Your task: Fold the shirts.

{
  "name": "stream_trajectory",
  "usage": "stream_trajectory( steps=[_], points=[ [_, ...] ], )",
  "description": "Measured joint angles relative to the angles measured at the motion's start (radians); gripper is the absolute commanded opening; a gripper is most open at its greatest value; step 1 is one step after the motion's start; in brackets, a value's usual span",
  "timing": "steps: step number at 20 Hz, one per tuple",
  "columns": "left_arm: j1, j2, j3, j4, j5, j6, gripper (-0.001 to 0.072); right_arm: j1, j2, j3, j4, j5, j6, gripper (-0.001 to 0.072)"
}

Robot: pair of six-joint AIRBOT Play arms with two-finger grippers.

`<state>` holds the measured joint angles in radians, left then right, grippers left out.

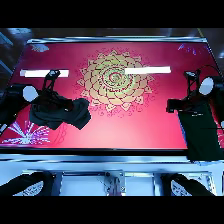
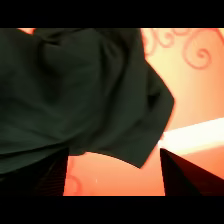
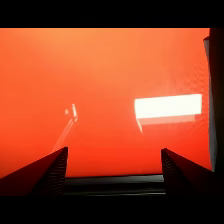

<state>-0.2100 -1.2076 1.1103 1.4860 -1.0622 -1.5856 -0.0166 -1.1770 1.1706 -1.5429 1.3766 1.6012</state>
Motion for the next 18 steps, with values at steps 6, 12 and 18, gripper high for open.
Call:
stream_trajectory(
  steps=[6,12,18],
  points=[
    [0.209,-0.152,0.111,0.127,0.042,-0.162,0.0720,0.000,0.000,0.000,0.002,-0.019,0.000,0.0693],
    [0.291,-0.372,0.203,0.130,0.051,-0.203,0.0680,0.000,0.000,0.000,0.031,-0.031,0.000,0.0693],
    [0.304,-0.451,0.266,0.104,0.037,-0.230,0.0041,0.000,0.000,0.000,0.048,-0.043,0.000,0.0693]
  ],
)
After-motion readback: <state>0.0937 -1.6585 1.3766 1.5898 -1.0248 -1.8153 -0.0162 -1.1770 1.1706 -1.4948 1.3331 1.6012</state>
